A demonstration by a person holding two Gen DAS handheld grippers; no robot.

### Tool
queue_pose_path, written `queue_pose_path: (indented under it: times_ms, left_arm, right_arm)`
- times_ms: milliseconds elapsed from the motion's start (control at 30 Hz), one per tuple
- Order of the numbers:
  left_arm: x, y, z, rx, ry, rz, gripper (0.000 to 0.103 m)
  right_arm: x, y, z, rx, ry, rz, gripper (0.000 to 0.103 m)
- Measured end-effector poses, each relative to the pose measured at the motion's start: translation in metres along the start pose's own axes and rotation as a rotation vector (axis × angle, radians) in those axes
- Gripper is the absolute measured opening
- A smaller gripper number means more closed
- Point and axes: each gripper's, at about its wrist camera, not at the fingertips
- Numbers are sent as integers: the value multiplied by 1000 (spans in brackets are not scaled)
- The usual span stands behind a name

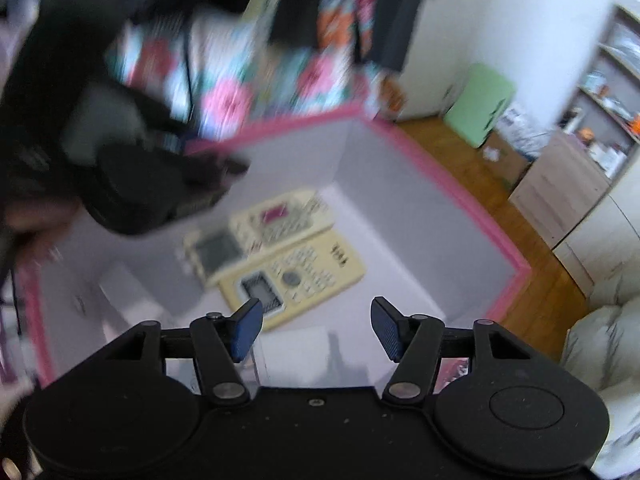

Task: Organize rigid objects
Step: 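Move the right gripper to the white plug charger and grasp it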

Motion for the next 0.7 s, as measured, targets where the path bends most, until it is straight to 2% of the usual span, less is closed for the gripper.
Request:
queue_pose_path:
  times_ms: [133, 233, 467, 600, 700]
  left_arm:
    - [0, 0, -1, -2, 0, 3, 12]
    - [0, 0, -1, -3, 0, 2, 12]
    - [-1, 0, -2, -7, 1, 5, 12]
    - [-1, -1, -2, -7, 1, 6, 12]
    - [-1, -1, -3, -4, 1, 4, 12]
  right_arm:
    - [-26, -20, 49, 4, -186, -162, 65]
    - [-50, -29, 81, -3, -256, -243, 65]
    - [-112, -35, 107, -132, -224, -396, 65]
    - [-148, -38, 108, -121, -238, -512, 65]
    - [-163, -32, 94, -135, -221, -528, 65]
Point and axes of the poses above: each gripper's, at about its wrist camera, not at the fingertips, and z roughly against the way its jaws point, y to its left, x to its top, and after that the axes turned 2 degrees about x, right-handed
